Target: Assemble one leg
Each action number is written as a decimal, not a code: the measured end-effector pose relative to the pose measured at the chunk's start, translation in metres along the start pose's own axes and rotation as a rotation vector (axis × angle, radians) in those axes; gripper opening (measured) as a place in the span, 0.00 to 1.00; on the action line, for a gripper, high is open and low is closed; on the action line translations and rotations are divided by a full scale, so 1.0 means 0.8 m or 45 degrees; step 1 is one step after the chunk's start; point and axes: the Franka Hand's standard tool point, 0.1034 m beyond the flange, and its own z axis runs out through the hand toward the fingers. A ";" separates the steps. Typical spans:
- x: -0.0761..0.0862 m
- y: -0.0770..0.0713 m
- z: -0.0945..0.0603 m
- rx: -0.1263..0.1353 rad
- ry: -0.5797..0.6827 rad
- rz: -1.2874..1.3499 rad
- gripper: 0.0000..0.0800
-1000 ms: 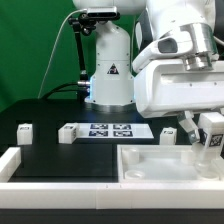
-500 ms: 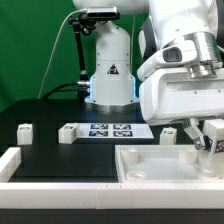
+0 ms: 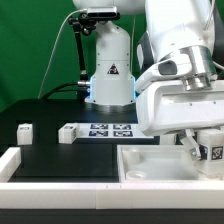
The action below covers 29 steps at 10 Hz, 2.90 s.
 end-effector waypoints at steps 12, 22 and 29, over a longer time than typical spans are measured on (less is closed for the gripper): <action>0.024 0.010 -0.022 -0.011 -0.001 -0.012 0.81; 0.025 -0.009 -0.019 0.193 -0.605 0.033 0.81; 0.033 0.005 -0.014 0.219 -0.655 0.019 0.78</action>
Offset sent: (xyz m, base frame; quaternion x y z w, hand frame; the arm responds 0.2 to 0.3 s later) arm 0.0000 0.0000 0.0000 0.0000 0.0000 0.0000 1.0000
